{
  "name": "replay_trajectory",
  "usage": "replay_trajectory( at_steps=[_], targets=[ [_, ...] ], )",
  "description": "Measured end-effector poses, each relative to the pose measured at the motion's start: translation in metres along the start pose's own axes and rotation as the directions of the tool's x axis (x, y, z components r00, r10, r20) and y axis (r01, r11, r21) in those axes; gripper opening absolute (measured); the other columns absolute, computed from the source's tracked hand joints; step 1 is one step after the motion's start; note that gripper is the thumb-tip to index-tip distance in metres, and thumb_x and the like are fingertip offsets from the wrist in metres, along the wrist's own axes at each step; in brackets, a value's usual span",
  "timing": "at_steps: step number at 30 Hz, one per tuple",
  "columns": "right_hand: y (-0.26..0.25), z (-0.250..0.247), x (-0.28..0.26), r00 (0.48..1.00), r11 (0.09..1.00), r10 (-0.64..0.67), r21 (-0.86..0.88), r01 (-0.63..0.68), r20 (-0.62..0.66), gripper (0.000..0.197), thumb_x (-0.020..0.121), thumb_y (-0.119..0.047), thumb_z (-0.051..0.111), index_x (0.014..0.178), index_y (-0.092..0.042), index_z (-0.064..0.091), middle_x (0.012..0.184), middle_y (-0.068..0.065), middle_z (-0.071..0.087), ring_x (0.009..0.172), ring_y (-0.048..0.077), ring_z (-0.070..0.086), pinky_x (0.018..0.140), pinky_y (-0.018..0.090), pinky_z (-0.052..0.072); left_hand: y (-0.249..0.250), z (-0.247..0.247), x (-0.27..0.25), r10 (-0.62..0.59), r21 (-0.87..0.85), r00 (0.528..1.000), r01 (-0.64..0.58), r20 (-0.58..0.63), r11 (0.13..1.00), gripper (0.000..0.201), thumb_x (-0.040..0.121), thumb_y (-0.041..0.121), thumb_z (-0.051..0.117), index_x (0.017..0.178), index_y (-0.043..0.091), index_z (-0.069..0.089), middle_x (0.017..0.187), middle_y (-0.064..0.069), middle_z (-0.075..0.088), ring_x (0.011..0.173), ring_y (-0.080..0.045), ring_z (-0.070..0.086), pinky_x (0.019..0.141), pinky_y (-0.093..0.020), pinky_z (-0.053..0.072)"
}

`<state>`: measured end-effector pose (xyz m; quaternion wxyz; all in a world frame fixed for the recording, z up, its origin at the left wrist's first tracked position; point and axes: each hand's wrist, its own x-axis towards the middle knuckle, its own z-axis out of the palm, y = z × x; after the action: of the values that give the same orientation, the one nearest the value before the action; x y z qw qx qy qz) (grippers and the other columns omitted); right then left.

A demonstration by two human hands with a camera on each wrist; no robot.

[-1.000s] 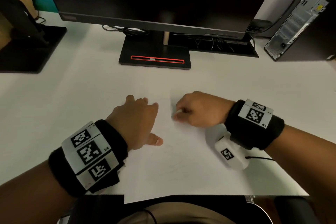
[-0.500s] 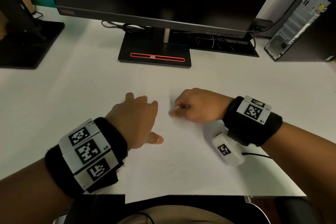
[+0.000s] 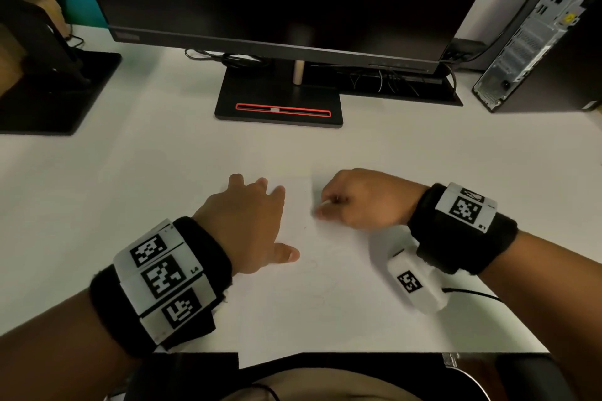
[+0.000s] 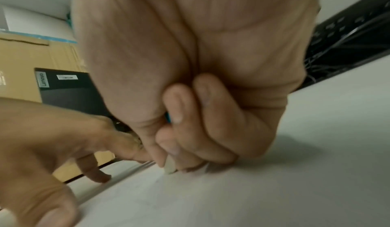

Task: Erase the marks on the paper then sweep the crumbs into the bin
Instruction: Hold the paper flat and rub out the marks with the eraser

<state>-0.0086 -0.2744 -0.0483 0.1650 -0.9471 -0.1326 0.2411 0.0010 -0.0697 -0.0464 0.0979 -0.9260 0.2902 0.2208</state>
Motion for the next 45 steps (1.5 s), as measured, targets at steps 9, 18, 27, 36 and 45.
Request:
replay_trajectory(
  at_steps=[9, 18, 27, 36, 45],
  targets=[
    [0.018, -0.007, -0.02, 0.975, 0.939, 0.189, 0.312, -0.144, -0.119, 0.042, 0.1, -0.032, 0.055, 0.063, -0.013, 0.05, 0.056, 0.002, 0.053, 0.048, 0.016, 0.046, 0.052, 0.029, 0.042, -0.001, -0.003, -0.007, 0.013, -0.03, 0.999, -0.011, 0.039, 0.999, 0.11, 0.076, 0.083, 0.053, 0.15, 0.009, 0.019, 0.152, -0.002, 0.031, 0.131, -0.026, 0.033, 0.086, -0.039, 0.051],
    [-0.032, 0.047, -0.005, 0.985, -0.318, 0.095, 0.942, -0.108, 0.145, 0.025, 0.105, -0.026, 0.049, 0.103, -0.002, 0.057, 0.12, 0.033, 0.066, 0.11, 0.042, 0.069, 0.093, 0.044, 0.058, -0.019, 0.0, -0.016, 0.115, -0.13, 0.993, -0.11, 0.028, 0.985, 0.142, 0.065, 0.07, 0.078, 0.155, 0.014, -0.016, 0.156, -0.002, 0.023, 0.139, -0.022, 0.021, 0.105, -0.035, 0.042],
    [-0.036, 0.043, -0.022, 0.866, -0.323, 0.455, 0.868, 0.377, -0.207, 0.017, 0.104, -0.009, 0.049, 0.088, -0.01, 0.056, 0.094, 0.024, 0.063, 0.082, 0.032, 0.066, 0.087, 0.043, 0.054, -0.024, 0.011, -0.019, 0.145, -0.298, 0.989, -0.15, -0.041, 0.943, 0.149, 0.067, 0.06, 0.083, 0.149, 0.022, -0.036, 0.165, 0.003, -0.02, 0.151, -0.015, 0.006, 0.117, -0.029, 0.026],
    [0.02, 0.021, 0.014, 0.839, -0.487, 0.543, 0.804, 0.342, -0.028, 0.032, 0.106, -0.025, 0.048, 0.081, -0.006, 0.055, 0.101, 0.025, 0.066, 0.092, 0.033, 0.068, 0.103, 0.04, 0.051, -0.02, 0.006, -0.022, 0.115, -0.381, 0.993, -0.109, -0.007, 0.918, 0.154, 0.065, 0.053, 0.088, 0.147, 0.025, -0.039, 0.167, 0.002, -0.006, 0.152, -0.013, 0.011, 0.116, -0.026, 0.022],
    [-0.011, 0.044, -0.018, 0.976, -0.383, 0.215, 0.917, 0.114, -0.031, 0.019, 0.101, -0.022, 0.055, 0.098, -0.004, 0.056, 0.12, 0.031, 0.065, 0.109, 0.042, 0.068, 0.098, 0.047, 0.056, -0.014, -0.002, -0.019, 0.087, -0.269, 0.995, -0.07, 0.054, 0.961, 0.149, 0.066, 0.057, 0.085, 0.152, 0.017, -0.029, 0.167, -0.002, 0.0, 0.15, -0.018, 0.019, 0.116, -0.028, 0.025]
  ],
)
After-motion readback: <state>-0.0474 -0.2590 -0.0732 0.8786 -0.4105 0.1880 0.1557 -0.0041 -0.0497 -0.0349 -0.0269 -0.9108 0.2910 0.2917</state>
